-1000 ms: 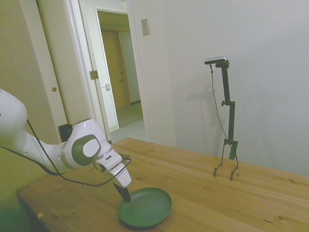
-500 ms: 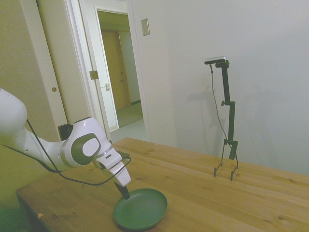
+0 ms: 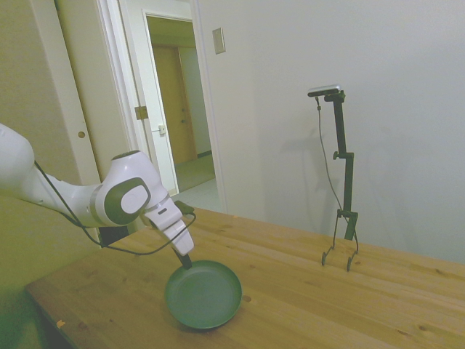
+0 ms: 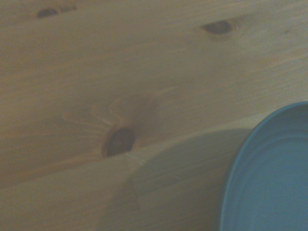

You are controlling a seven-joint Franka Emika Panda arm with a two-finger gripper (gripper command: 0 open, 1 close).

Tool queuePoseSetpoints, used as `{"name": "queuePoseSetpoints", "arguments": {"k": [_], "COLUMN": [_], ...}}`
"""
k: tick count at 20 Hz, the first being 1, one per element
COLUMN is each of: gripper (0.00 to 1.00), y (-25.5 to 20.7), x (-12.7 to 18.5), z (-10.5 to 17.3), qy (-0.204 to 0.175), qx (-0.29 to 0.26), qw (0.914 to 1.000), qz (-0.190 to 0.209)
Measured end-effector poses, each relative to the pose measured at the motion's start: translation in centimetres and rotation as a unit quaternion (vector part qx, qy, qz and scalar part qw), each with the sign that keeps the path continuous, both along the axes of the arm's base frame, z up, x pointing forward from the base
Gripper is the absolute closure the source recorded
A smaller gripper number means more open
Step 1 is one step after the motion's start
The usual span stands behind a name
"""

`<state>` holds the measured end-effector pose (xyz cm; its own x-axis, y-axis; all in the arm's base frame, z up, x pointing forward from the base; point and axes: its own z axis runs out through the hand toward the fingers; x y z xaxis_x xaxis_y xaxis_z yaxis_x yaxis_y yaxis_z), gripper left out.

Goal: Load the plate

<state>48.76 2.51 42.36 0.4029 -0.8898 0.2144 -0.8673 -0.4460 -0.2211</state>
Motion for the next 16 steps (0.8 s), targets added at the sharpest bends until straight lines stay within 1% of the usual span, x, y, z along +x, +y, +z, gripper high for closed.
{"name": "queuePoseSetpoints", "arguments": {"k": [5,10,12,14,16], "gripper": [1.0,1.0,1.0,1.0,1.0], "y": [1.4,2.4,2.4,2.3,1.8], "x": [1.3,1.8,1.9,1.9,2.1], "z": [5.0,10.3,10.9,10.9,11.2], "qy": [-0.022,-0.046,-0.05,-0.05,-0.061], "qx": [0.025,0.051,0.059,0.067,0.068], "qw": [0.9994,0.9976,0.997,0.9965,0.9958], "qz": [-0.005,-0.006,-0.005,-0.007,-0.012]}}
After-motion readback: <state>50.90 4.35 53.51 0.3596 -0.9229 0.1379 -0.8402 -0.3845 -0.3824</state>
